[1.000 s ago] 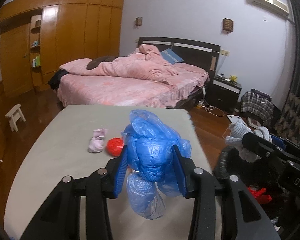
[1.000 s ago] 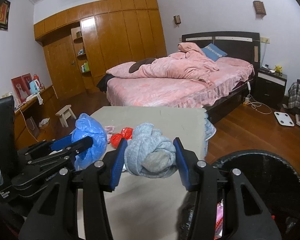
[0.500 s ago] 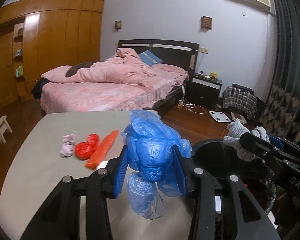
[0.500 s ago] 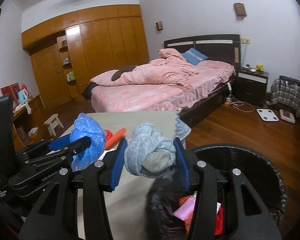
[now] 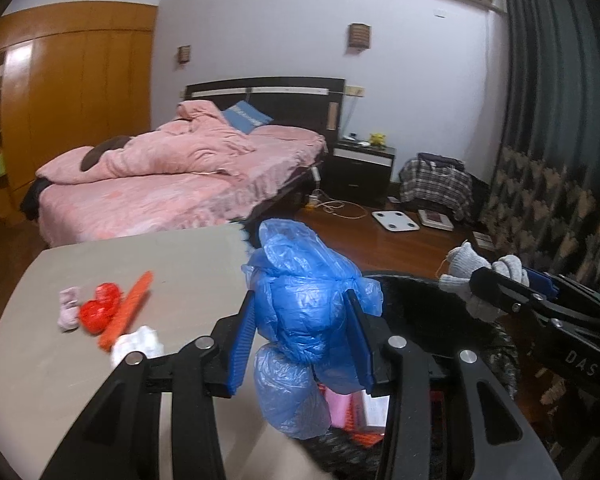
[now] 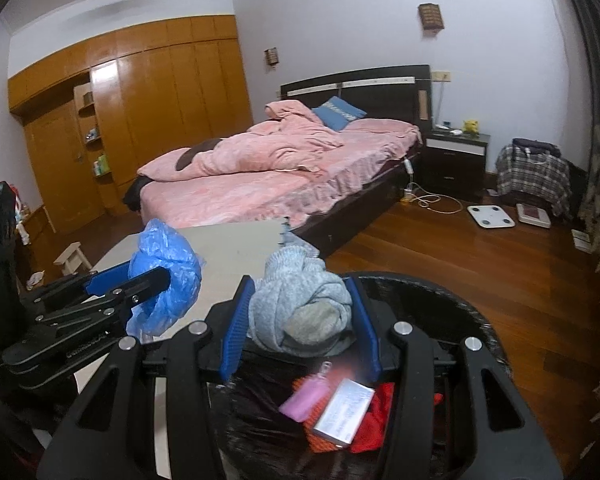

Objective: Collect trash
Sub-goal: 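Carry the blue bag and grey sock over the trash bin, then open both grippers to drop the blue bag and sock into the bin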

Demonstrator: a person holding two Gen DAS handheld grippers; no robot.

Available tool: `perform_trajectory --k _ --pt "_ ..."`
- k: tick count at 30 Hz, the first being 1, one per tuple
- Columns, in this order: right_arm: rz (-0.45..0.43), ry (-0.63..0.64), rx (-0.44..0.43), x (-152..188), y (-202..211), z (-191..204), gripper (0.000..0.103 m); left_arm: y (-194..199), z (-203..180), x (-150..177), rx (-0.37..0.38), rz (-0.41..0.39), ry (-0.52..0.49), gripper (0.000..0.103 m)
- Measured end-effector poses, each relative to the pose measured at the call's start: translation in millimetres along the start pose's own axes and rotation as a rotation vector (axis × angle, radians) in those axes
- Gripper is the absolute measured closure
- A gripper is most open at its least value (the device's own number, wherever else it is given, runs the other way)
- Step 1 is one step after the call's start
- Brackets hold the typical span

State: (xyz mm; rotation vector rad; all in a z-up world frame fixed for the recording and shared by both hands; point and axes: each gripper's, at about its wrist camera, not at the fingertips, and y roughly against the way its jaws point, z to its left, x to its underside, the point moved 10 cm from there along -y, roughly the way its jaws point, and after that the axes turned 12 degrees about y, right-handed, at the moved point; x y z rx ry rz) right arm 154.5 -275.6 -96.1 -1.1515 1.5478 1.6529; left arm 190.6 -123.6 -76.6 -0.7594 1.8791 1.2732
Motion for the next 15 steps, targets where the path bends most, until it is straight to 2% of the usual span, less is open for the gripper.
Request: perform_trajectory --k 15 --pt "0.030 -0.064 0.108 29.7 6.0 -63.4 0.056 -43.0 -71.2 20.9 0.117 0.054 -0.068 0.058"
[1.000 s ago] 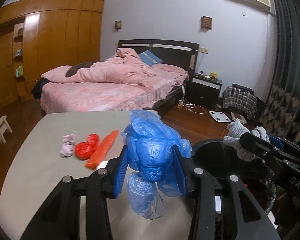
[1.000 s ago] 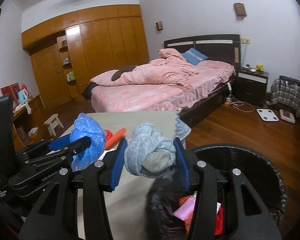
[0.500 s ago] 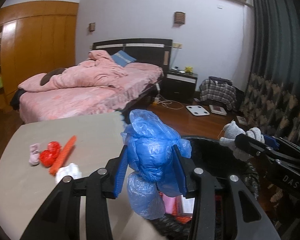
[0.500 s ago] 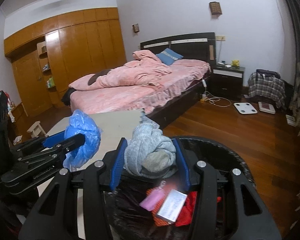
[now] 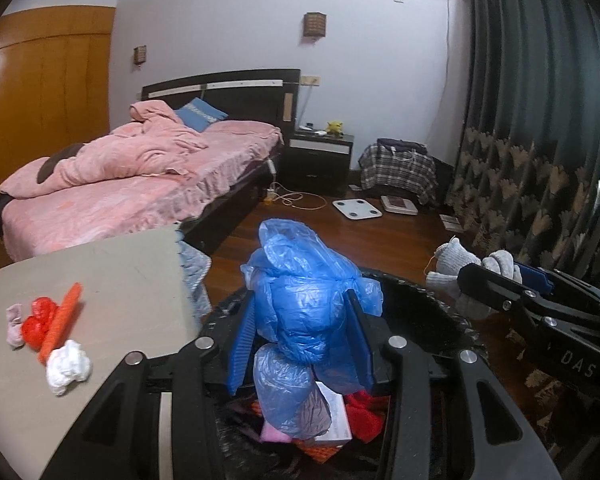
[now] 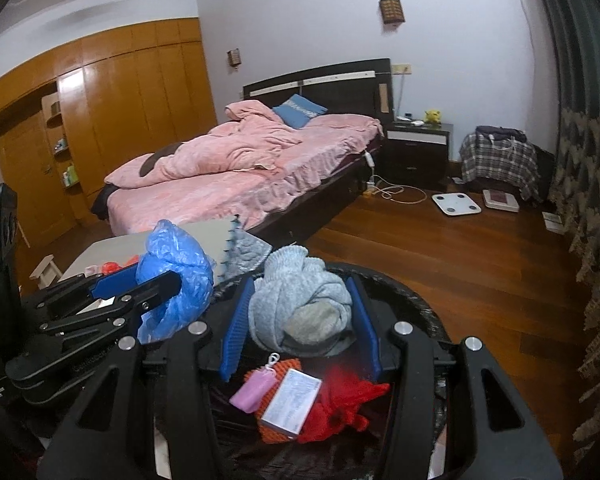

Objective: Collect trash
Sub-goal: 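Open both grippers to drop the blue bag and sock into the bin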

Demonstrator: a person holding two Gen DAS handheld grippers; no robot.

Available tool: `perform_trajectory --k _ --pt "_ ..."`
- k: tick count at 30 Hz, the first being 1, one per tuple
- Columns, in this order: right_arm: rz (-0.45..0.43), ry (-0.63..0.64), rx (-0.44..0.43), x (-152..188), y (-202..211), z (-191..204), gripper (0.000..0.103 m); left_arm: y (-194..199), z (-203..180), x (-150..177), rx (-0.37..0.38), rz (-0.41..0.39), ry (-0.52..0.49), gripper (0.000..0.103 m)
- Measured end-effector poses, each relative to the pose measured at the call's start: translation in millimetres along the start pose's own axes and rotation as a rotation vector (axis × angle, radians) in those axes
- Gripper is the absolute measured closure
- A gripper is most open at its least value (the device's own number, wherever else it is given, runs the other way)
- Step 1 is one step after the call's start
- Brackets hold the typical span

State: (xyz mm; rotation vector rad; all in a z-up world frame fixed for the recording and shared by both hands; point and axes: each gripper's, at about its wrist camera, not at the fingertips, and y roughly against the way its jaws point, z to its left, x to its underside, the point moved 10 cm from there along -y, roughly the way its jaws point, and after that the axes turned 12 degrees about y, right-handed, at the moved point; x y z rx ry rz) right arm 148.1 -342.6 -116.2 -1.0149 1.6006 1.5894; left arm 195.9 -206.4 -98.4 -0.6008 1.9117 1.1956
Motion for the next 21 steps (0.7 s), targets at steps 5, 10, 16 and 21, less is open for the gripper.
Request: perform_trajectory --k 5,10,16,21 --pt "0.003 -0.017 0.042 4.5 0.7 -16.9 0.043 -13.2 -6.0 5.7 0.032 0.037 0.003 0.044" --pt "-0.022 -0.022 0.080 0.8 5.9 -27.2 0.021 -12.5 -3.7 6.4 0.026 0.035 0.000 0.030" --pt "-0.038 -0.033 0.112 -2.1 10.7 -30.0 0.005 -2.1 12.8 -1.9 0.000 0.010 0.019 0.020" --pt "-0.041 -0.037 0.114 -4.6 11.0 -26.5 0.005 19.8 35.7 -12.7 -0.046 -0.037 0.040 0.010"
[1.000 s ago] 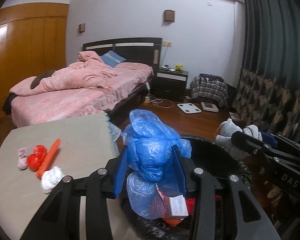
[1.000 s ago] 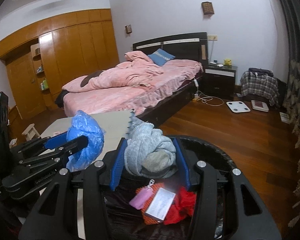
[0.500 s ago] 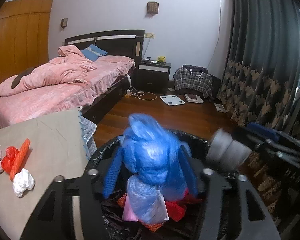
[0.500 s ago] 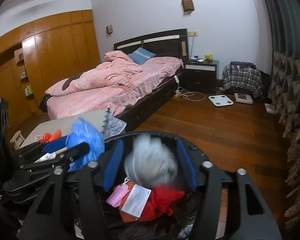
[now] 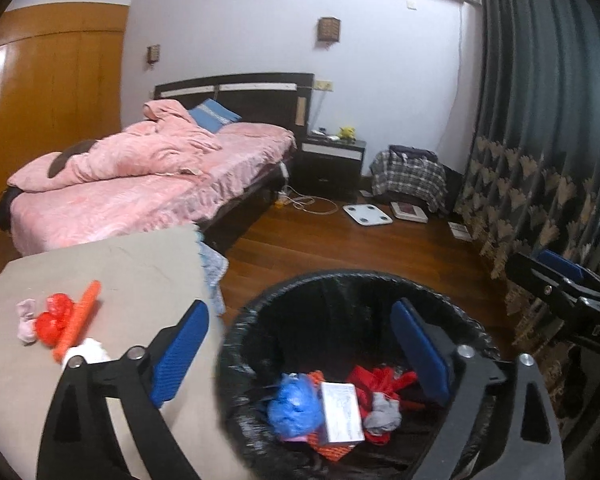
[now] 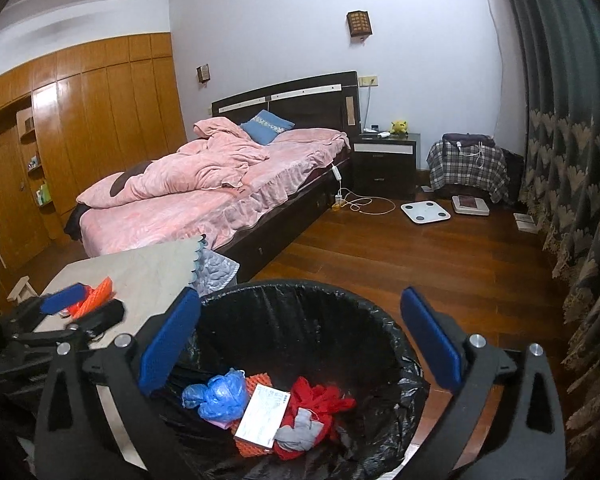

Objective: Collect trash
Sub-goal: 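Open both grippers to drop the blue bag and sock into the bin, then move both grippers back over the table toward the white cloth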

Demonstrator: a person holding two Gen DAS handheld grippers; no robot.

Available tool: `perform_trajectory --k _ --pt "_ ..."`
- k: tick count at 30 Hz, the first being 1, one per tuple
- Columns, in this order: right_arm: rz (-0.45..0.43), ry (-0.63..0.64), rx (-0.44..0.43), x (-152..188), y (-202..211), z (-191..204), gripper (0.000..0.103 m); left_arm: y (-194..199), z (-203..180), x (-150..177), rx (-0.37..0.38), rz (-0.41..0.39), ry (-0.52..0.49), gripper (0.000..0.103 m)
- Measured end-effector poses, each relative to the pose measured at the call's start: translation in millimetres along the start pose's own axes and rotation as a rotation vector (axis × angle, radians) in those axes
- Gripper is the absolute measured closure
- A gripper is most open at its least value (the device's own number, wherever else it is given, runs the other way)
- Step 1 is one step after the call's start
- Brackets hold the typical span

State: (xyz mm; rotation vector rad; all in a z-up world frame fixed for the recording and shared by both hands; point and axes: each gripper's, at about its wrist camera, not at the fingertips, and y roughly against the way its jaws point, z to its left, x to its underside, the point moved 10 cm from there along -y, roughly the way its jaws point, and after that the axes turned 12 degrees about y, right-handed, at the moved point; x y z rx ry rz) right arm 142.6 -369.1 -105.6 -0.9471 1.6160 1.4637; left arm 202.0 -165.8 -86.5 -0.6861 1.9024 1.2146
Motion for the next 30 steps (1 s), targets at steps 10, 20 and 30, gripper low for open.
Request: perform_trajectory --k 10,20,30 --pt "0.016 0.051 -0.061 -12.4 -6.9 55.5 0.005 38.5 69.7 -7.3 -0.121 -0.050 0.053 0.006" --pt "0.004 0.138 -0.186 -34.1 -21.2 141.6 0.005 77.4 154.5 -8.5 -0.263 -0.098 0.114 0.006" --pt "0.017 0.178 -0.295 -39.7 -45.4 220.6 0.005 101.1 224.3 -4.4 -0.380 -0.122 0.162 0.006"
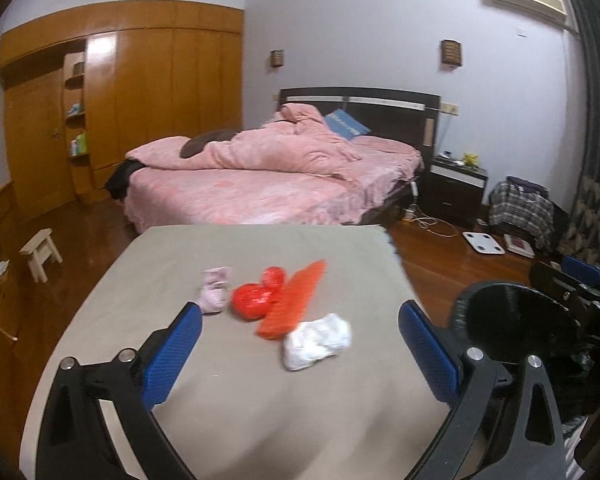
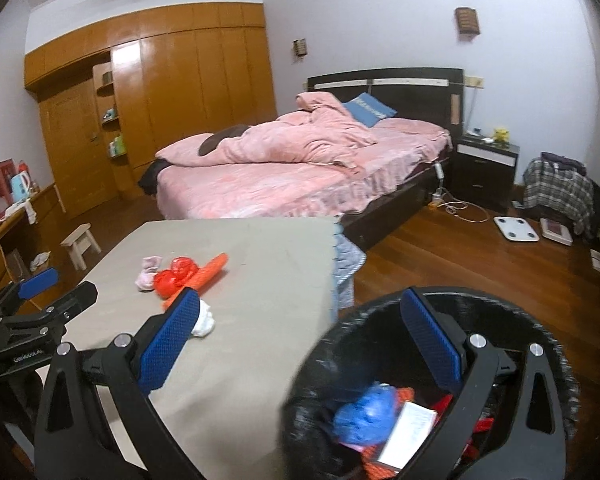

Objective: Collect trash
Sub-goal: 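Move both grippers back over the table toward the white cloth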

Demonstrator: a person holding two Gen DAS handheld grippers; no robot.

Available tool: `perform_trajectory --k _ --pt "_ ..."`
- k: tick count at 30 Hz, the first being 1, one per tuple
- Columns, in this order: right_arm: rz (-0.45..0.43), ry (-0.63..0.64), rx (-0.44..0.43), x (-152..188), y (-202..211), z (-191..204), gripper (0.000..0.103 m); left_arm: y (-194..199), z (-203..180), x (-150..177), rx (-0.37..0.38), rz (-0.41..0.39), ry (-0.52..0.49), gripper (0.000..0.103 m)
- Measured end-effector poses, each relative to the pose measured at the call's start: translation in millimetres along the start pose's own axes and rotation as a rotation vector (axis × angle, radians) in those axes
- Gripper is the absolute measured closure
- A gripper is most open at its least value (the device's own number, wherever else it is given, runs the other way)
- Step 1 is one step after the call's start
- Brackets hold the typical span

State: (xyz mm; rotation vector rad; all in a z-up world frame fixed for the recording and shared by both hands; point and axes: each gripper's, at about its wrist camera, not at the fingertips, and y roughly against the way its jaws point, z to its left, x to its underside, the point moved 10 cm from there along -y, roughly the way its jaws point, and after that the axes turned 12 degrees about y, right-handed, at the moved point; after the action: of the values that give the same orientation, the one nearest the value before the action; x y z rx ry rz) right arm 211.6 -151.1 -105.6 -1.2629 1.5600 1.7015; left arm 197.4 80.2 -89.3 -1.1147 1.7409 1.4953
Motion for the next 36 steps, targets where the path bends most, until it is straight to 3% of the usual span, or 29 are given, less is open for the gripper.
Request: perform_trajectory --k 19,34,36 --pt "0.137 0.085 -0.145 15.3 -110.9 113.3 0.005 -42.6 106.7 20.7 -0.133 0.063 0.077 0.006" --pt "0.236 0.136 -0.145 42.6 -165.8 133.6 0.006 -71.6 133.1 30.7 -0.147 0.097 0.107 0.006" --pt "0.247 0.142 -0.150 44.7 -171.0 135.0 0.011 -73.5 133.7 31.5 -0.146 0.100 0.109 0.006"
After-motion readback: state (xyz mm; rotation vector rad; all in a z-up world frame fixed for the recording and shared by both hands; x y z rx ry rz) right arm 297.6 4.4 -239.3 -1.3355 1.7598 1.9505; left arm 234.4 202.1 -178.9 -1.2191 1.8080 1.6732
